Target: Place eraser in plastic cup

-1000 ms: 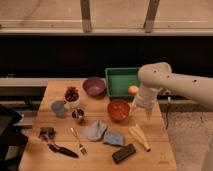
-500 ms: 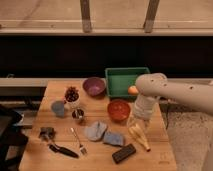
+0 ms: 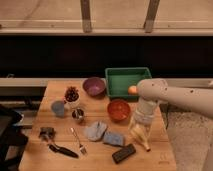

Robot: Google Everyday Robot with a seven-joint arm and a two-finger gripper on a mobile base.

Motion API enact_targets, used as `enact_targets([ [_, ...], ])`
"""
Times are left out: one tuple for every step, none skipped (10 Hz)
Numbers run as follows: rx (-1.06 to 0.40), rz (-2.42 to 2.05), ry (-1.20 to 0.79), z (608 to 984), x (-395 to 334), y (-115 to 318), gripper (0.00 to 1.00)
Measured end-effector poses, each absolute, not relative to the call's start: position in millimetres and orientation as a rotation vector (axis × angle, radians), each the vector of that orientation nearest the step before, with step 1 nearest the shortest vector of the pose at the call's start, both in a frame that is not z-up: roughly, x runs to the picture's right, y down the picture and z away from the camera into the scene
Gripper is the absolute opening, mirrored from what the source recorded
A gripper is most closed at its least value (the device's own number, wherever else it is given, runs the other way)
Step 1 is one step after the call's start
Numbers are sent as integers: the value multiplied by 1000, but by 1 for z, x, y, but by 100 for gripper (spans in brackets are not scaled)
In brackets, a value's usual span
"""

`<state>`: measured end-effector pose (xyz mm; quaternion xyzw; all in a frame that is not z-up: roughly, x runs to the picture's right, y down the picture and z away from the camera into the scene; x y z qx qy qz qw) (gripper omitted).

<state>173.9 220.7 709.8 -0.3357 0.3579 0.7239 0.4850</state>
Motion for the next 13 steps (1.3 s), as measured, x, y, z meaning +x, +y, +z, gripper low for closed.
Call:
enact_targets([
  [-816, 1762, 872, 710, 174, 220, 65],
  [-814, 1756, 888, 711, 172, 221, 65],
  [-812, 1751, 909, 716, 167, 225, 65],
  [-811, 1759, 936, 723, 166, 233, 65],
  [-804, 1778, 965, 729, 170, 242, 65],
  [-799, 1790, 985, 732, 170, 247, 65],
  [-796, 1798, 998, 733, 170, 249, 65],
  [-796, 1813, 1016, 732, 173, 252, 65],
  [-800, 1823, 1031, 732, 175, 256, 65],
  [-807, 1824, 1042, 731, 173, 261, 65],
  [-816, 1821, 1051, 731, 171, 266, 65],
  [-829, 1814, 1060, 733, 168, 272, 65],
  [-842, 1808, 1071, 734, 166, 278, 65],
])
